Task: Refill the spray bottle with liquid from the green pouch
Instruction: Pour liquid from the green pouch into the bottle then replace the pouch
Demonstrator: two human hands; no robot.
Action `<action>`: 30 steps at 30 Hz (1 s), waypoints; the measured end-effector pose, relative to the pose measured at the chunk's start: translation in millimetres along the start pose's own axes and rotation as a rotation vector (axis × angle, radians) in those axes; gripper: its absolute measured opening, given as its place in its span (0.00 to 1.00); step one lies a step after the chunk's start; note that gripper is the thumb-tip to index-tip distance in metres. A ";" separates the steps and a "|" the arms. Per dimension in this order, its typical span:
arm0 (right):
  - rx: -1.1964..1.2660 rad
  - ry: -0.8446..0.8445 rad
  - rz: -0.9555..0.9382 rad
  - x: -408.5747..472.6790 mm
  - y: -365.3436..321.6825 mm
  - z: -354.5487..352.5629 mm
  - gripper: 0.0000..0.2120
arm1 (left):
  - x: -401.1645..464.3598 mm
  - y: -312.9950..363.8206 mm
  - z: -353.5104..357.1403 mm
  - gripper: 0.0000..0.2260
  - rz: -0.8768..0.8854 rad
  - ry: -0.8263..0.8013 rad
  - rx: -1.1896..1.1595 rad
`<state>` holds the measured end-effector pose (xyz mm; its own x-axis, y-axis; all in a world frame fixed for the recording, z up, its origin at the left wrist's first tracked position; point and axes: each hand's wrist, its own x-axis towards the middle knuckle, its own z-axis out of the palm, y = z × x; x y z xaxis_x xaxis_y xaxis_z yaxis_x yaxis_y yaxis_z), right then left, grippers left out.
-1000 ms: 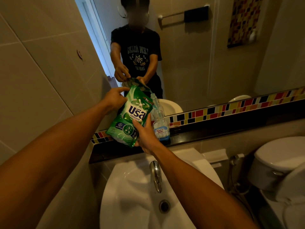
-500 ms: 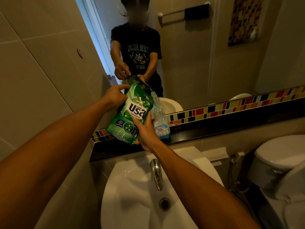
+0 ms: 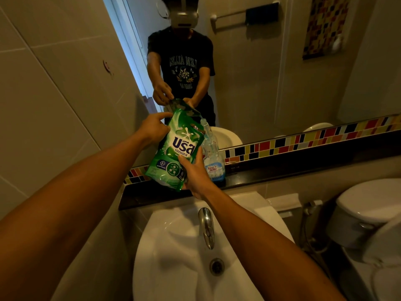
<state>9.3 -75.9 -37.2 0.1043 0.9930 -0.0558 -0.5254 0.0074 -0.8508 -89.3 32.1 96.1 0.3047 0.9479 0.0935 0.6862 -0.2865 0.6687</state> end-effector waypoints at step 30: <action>-0.467 0.219 -0.213 35.4 31.0 -57.1 0.23 | -48.0 -103.4 96.6 0.05 -0.254 0.185 -0.889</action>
<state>45.0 -47.3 -95.4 0.3667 0.9271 0.0778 -0.0484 0.1025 -0.9936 -111.1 2.7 -48.7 0.0527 0.9963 -0.0676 -0.0609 0.0707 0.9956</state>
